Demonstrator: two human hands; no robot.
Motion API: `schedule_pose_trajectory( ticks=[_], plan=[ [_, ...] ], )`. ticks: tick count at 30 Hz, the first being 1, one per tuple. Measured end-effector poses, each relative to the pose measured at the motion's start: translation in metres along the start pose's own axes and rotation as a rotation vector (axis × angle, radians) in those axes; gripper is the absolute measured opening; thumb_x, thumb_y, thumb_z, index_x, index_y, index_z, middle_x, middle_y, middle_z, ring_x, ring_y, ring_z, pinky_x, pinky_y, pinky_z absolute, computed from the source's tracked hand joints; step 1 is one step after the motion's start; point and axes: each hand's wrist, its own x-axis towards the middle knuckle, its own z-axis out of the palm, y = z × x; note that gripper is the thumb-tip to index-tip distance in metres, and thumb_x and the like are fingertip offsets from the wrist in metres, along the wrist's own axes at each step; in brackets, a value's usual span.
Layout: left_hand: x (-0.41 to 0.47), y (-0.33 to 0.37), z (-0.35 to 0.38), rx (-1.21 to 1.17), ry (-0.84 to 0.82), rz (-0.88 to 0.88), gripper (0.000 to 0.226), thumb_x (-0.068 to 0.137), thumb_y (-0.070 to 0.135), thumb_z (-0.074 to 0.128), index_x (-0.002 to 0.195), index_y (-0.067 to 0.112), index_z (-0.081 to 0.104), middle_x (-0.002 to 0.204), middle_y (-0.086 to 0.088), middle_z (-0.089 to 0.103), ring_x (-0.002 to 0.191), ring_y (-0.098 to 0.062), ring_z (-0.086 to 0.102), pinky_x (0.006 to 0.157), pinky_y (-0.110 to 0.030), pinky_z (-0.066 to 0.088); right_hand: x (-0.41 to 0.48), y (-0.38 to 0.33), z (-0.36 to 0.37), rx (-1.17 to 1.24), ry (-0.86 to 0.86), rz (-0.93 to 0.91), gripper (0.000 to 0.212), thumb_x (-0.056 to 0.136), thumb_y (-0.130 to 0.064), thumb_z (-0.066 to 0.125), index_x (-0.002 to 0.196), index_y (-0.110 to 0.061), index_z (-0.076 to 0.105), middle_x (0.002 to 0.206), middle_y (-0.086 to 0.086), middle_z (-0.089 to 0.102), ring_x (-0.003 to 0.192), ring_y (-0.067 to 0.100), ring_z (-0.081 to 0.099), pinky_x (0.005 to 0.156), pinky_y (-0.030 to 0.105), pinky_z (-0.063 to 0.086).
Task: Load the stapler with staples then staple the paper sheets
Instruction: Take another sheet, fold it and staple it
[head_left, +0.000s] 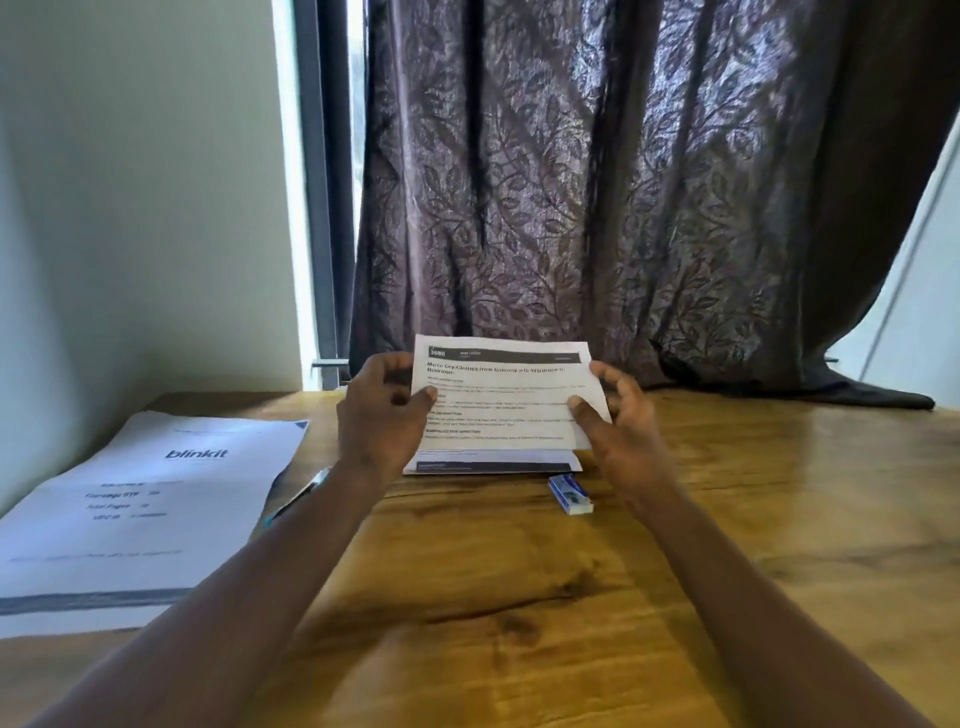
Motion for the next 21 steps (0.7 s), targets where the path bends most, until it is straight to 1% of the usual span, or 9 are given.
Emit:
schedule_pose_trajectory(
  ticks=[1, 4, 6, 9, 11, 15, 17, 19, 21],
  plan=[
    [-0.001, -0.006, 0.007, 0.038, 0.006, 0.010, 0.030, 0.085, 0.019, 0.079, 0.107, 0.031, 0.062, 0.097, 0.017, 0.074, 0.084, -0.010, 0.073, 0.084, -0.046, 0.061, 0.003, 0.005, -0.001, -0.004, 0.008, 0.005, 0.052, 0.095, -0.020, 0.070, 0.143, -0.018, 0.049, 0.118, 0.002, 0.067, 0.101, 0.008, 0.066, 0.076, 0.018, 0.057],
    [-0.005, -0.018, 0.017, 0.128, 0.024, 0.011, 0.032, 0.088, 0.021, 0.077, 0.116, 0.027, 0.062, 0.100, 0.021, 0.069, 0.081, 0.000, 0.066, 0.078, -0.030, 0.058, 0.013, 0.022, 0.001, -0.049, 0.006, 0.079, 0.066, 0.090, -0.037, 0.076, 0.147, -0.026, 0.044, 0.134, -0.001, 0.057, 0.118, 0.018, 0.058, 0.096, 0.040, 0.054],
    [-0.008, -0.022, 0.018, 0.189, 0.035, -0.006, 0.031, 0.090, 0.022, 0.075, 0.118, 0.027, 0.062, 0.101, 0.019, 0.066, 0.078, 0.002, 0.062, 0.071, -0.019, 0.049, 0.014, 0.028, 0.001, -0.104, -0.022, 0.114, 0.064, 0.089, -0.039, 0.076, 0.145, -0.027, 0.047, 0.133, -0.004, 0.056, 0.119, 0.017, 0.056, 0.098, 0.042, 0.052],
    [-0.006, -0.024, 0.017, 0.217, 0.053, -0.030, 0.027, 0.091, 0.024, 0.074, 0.114, 0.028, 0.062, 0.099, 0.016, 0.069, 0.082, -0.005, 0.065, 0.081, -0.028, 0.054, 0.012, 0.035, 0.005, -0.128, -0.100, 0.125, 0.053, 0.091, -0.029, 0.074, 0.140, -0.021, 0.055, 0.127, 0.000, 0.064, 0.107, 0.013, 0.063, 0.090, 0.034, 0.055],
    [-0.005, -0.026, 0.017, 0.261, 0.005, -0.056, 0.029, 0.092, 0.026, 0.073, 0.118, 0.025, 0.062, 0.105, 0.008, 0.073, 0.090, -0.012, 0.068, 0.089, -0.033, 0.055, 0.009, 0.035, 0.006, -0.118, -0.140, 0.137, 0.055, 0.092, -0.028, 0.072, 0.143, -0.019, 0.054, 0.133, 0.000, 0.063, 0.113, 0.015, 0.062, 0.098, 0.037, 0.053],
    [-0.006, -0.031, 0.017, 0.332, -0.182, -0.127, 0.047, 0.093, 0.043, 0.067, 0.136, 0.024, 0.058, 0.119, 0.002, 0.073, 0.108, -0.022, 0.067, 0.100, -0.041, 0.052, 0.006, 0.030, 0.009, -0.122, -0.118, 0.170, 0.065, 0.084, -0.046, 0.064, 0.145, -0.026, 0.054, 0.147, -0.003, 0.050, 0.134, 0.018, 0.048, 0.114, 0.041, 0.038],
    [-0.006, -0.032, 0.018, 0.404, -0.253, -0.137, 0.059, 0.088, 0.058, 0.062, 0.139, 0.030, 0.053, 0.125, 0.005, 0.072, 0.117, -0.024, 0.065, 0.104, -0.047, 0.049, 0.005, 0.031, 0.010, -0.180, -0.116, 0.188, 0.079, 0.075, -0.062, 0.056, 0.147, -0.030, 0.052, 0.153, -0.005, 0.046, 0.140, 0.019, 0.042, 0.117, 0.049, 0.034],
    [-0.006, -0.033, 0.019, 0.548, -0.313, -0.136, 0.073, 0.085, 0.069, 0.056, 0.147, 0.032, 0.046, 0.138, 0.002, 0.065, 0.129, -0.028, 0.057, 0.109, -0.052, 0.042, 0.003, 0.031, 0.010, -0.283, -0.152, 0.193, 0.073, 0.084, -0.063, 0.049, 0.150, -0.031, 0.046, 0.159, -0.006, 0.039, 0.146, 0.021, 0.035, 0.120, 0.053, 0.027],
    [-0.007, -0.034, 0.020, 0.713, -0.368, -0.115, 0.075, 0.088, 0.072, 0.052, 0.150, 0.031, 0.043, 0.151, -0.002, 0.054, 0.138, -0.031, 0.047, 0.112, -0.054, 0.035, 0.006, 0.036, 0.010, -0.421, -0.179, 0.202, 0.059, 0.101, -0.053, 0.041, 0.155, -0.030, 0.038, 0.164, -0.005, 0.031, 0.151, 0.021, 0.025, 0.124, 0.050, 0.017]
  ],
)
